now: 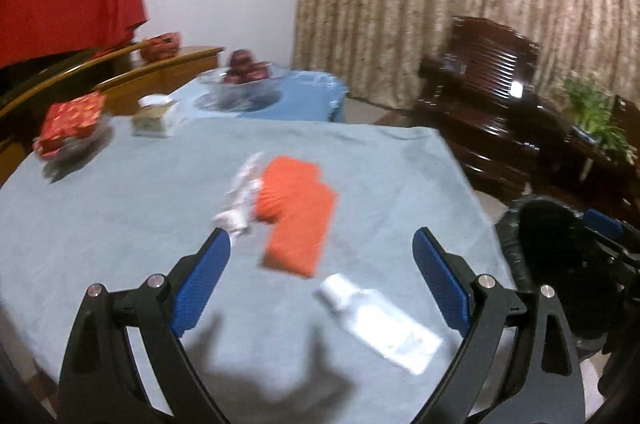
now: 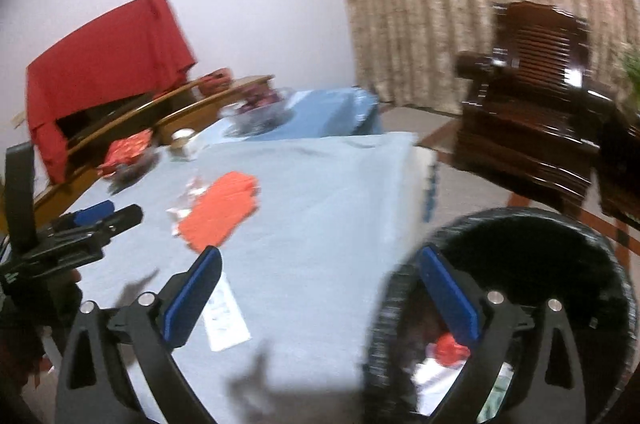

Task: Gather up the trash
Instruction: 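Return both grippers to the table and grasp the white tube with the right gripper, then grasp the orange foam net with the left gripper while the right gripper holds the tube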

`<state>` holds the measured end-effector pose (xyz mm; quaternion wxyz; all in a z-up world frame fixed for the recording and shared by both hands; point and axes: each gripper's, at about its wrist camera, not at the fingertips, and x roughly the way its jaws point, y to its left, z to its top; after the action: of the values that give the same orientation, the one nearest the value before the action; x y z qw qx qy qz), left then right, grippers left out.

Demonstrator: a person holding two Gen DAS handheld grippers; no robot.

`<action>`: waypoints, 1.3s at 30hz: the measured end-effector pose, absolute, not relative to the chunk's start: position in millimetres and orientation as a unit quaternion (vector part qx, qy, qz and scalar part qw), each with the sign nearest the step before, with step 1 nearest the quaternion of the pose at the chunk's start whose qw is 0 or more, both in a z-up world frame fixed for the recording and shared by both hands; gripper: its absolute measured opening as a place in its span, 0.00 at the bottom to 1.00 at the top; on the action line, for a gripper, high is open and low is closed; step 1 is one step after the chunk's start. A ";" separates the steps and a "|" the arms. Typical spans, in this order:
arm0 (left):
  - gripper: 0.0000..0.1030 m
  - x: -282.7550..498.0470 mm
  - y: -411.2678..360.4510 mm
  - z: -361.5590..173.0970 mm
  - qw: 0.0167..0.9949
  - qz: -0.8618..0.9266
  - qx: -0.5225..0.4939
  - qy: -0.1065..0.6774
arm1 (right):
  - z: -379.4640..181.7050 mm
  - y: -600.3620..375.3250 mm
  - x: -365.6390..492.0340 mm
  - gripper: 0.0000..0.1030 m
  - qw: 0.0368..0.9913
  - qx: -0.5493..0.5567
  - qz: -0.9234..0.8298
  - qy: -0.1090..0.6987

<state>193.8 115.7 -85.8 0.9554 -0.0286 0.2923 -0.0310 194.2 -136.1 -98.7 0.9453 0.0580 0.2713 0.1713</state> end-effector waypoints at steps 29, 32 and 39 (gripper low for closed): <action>0.87 194.6 202.0 -138.6 0.942 0.036 -0.060 0.328 | -190.1 23.1 256.7 0.73 0.888 -0.044 0.270 0.370; 0.87 196.9 204.3 -142.0 0.941 0.036 -0.063 0.330 | -195.2 25.9 258.5 0.72 0.886 -0.051 0.265 0.377; 0.87 204.4 203.7 -147.2 0.941 0.032 -0.057 0.332 | -206.3 28.9 267.5 0.58 0.877 -0.054 0.256 0.404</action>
<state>204.4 203.7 -147.2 0.9410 -0.0572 0.3321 0.0321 267.5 28.9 -206.3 0.8767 -0.0539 0.4036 0.2562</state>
